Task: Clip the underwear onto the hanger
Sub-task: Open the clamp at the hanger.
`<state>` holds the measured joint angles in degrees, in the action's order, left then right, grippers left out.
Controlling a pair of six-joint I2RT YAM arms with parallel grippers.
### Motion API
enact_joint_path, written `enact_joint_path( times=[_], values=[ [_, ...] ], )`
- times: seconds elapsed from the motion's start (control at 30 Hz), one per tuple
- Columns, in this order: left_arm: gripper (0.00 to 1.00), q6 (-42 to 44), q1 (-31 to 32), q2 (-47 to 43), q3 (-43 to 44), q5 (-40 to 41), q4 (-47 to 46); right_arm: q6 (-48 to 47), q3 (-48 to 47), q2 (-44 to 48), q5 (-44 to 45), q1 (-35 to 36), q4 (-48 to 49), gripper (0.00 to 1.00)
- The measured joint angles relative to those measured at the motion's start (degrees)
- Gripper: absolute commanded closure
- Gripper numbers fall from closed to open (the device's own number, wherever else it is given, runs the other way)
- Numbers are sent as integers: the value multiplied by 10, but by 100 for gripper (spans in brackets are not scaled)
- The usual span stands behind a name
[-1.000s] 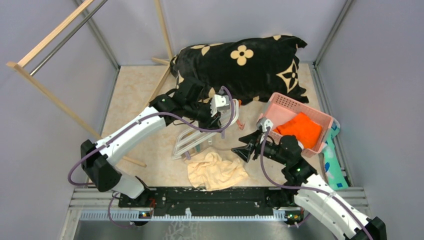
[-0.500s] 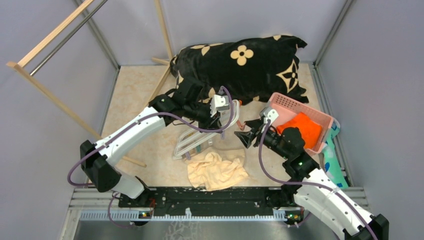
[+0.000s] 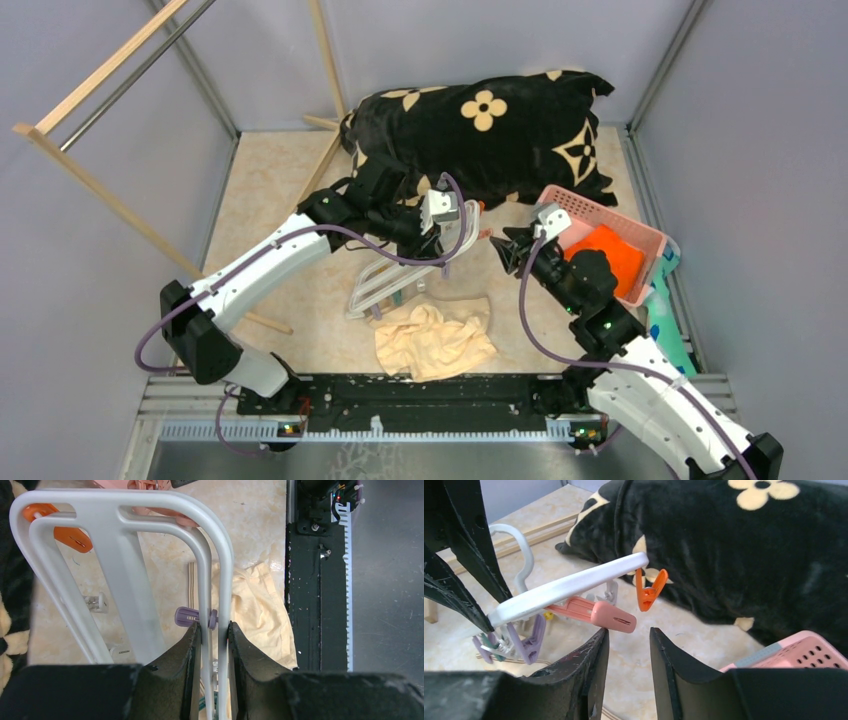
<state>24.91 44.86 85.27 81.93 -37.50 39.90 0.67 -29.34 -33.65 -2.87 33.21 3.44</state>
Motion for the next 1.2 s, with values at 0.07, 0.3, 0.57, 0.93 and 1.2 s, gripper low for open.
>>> enact_joint_path(
  times=[0.07, 0.3, 0.57, 0.93, 1.2],
  values=[
    [100, 0, 0, 0, 0, 0, 0, -4, 0, 3, 7, 0, -1, 49],
    [100, 0, 0, 0, 0, 0, 0, -2, -27, -20, 35, 0, -28, 46],
    [100, 0, 0, 0, 0, 2, 0, 45, -28, 22, -26, 0, -85, 47],
    [100, 0, 0, 0, 0, 4, 0, 156, 58, 53, -354, 0, 11, 44],
    [100, 0, 0, 0, 0, 5, 0, 176, 78, -19, -399, 43, 87, 45]
  ],
)
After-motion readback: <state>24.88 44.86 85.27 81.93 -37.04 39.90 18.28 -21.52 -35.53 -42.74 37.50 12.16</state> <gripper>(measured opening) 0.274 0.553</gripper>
